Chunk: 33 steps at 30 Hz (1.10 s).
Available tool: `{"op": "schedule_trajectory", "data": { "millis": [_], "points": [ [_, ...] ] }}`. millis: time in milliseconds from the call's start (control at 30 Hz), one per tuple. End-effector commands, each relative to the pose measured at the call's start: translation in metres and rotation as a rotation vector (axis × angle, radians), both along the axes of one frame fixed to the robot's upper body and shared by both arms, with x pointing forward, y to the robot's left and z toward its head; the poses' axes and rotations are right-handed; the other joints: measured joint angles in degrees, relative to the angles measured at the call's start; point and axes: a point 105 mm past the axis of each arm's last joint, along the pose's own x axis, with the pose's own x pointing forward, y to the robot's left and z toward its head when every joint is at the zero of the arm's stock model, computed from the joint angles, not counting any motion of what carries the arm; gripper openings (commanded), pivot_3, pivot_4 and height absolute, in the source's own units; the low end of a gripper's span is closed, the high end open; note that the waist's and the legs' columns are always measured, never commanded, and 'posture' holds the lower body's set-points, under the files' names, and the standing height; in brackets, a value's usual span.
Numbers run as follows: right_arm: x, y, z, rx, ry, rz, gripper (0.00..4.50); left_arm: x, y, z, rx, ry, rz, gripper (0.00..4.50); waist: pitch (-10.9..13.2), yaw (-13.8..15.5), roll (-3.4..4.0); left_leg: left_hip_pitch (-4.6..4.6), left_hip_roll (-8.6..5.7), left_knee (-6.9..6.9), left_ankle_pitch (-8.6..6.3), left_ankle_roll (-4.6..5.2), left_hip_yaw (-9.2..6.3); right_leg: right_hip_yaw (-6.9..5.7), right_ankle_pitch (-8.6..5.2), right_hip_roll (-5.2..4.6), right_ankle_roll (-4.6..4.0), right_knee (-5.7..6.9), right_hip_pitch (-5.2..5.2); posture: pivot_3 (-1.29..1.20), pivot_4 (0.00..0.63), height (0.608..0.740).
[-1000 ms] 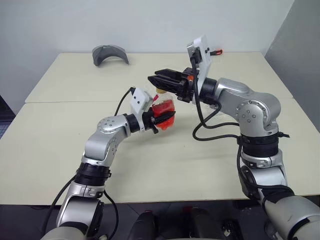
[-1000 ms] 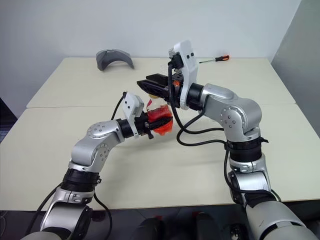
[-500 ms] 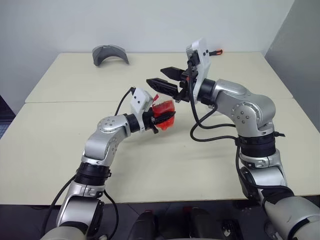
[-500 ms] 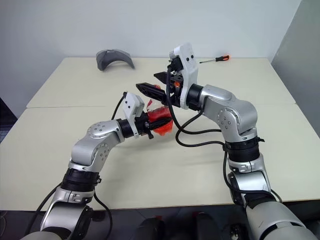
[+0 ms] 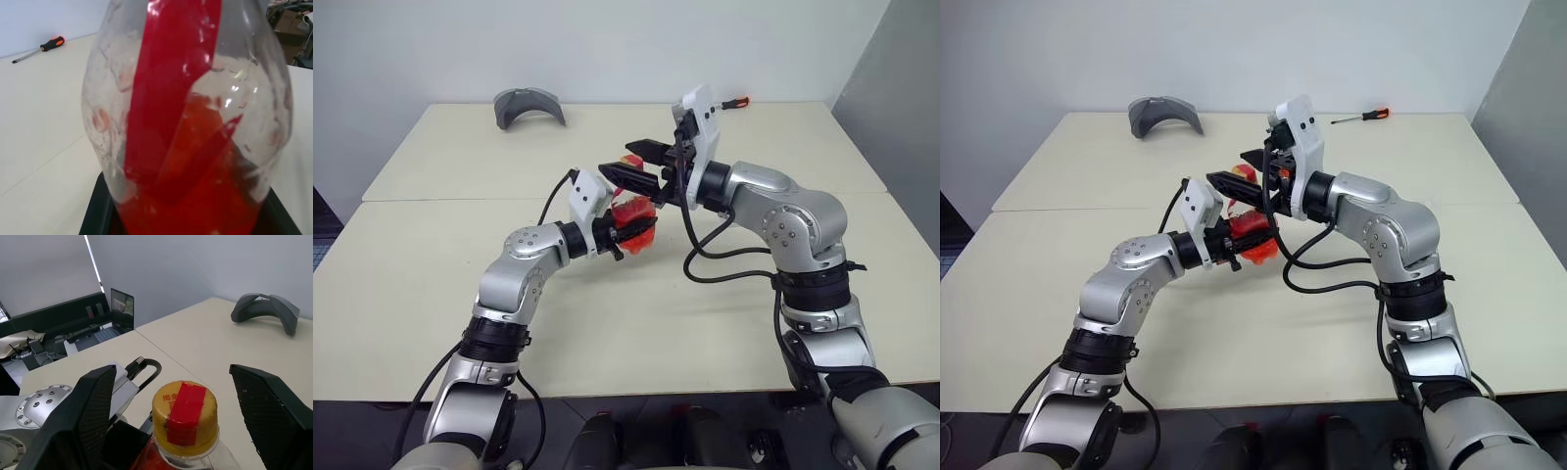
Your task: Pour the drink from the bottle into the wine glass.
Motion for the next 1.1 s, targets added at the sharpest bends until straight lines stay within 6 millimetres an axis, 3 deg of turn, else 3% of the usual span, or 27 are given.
{"op": "schedule_trajectory", "data": {
  "millis": [33,167,367,433,667,833,933,1100],
  "points": [
    [-0.002,-0.002,0.015,0.044,-0.049,0.005,2.77,-0.004,-0.002,0.027,-0.019,-0.098,-0.018,1.37,0.0,0.0,0.00,0.00,0.00,0.00,0.00,0.00,0.00,0.00,0.00,0.00,0.00,0.00,0.00,0.00,0.150,0.740],
    [-0.003,-0.002,0.013,0.042,-0.045,0.011,1.32,-0.005,-0.002,0.026,-0.020,-0.096,-0.017,1.37,0.0,0.0,0.00,0.00,0.00,0.00,0.00,0.00,0.00,0.00,0.00,0.00,0.00,0.00,0.00,0.00,0.150,0.740],
    [-0.009,0.003,0.012,0.028,-0.072,0.053,1.27,-0.010,-0.003,0.037,-0.025,-0.124,-0.028,1.32,0.0,0.0,0.00,-0.01,0.00,0.00,0.00,0.00,0.00,0.00,0.00,0.00,0.00,0.00,0.00,0.00,0.150,0.740],
    [-0.020,0.009,0.016,0.032,-0.088,0.146,1.27,-0.019,0.000,0.043,-0.035,-0.124,-0.041,1.32,0.0,0.0,0.00,0.00,0.00,0.00,0.00,0.00,0.00,0.00,0.00,0.00,0.00,0.00,0.00,0.00,0.150,0.740],
    [-0.069,0.025,0.026,-0.075,-0.135,0.687,1.27,-0.105,0.000,0.043,0.014,-0.074,-0.261,1.31,0.1,-1.2,0.07,0.02,0.02,-0.06,-0.02,0.03,0.00,0.03,0.00,0.01,0.00,-0.04,0.00,0.00,0.150,0.740],
    [-0.065,0.038,0.029,-0.116,-0.163,0.805,1.27,-0.130,0.005,0.041,0.052,-0.040,-0.304,1.31,0.1,-1.0,0.07,0.17,0.03,-0.04,-0.04,0.06,-0.13,-0.10,0.00,0.01,0.00,-0.06,0.20,0.00,0.150,0.740],
    [-0.055,0.040,0.033,-0.111,-0.165,0.786,2.28,-0.124,0.013,0.038,0.073,-0.037,-0.259,1.31,0.1,-1.0,0.09,0.23,0.03,-0.08,-0.03,0.06,-0.10,-0.08,-0.01,0.02,0.00,-0.05,0.22,0.00,0.150,0.740],
    [-0.040,0.023,0.031,-0.137,-0.167,0.693,4.05,-0.099,0.022,0.041,0.072,-0.057,-0.154,1.30,0.1,0.3,0.08,0.11,-0.02,0.00,-0.02,0.02,-0.13,-0.10,0.00,-0.02,0.00,-0.12,0.19,0.00,0.150,0.740]
  ]
}}
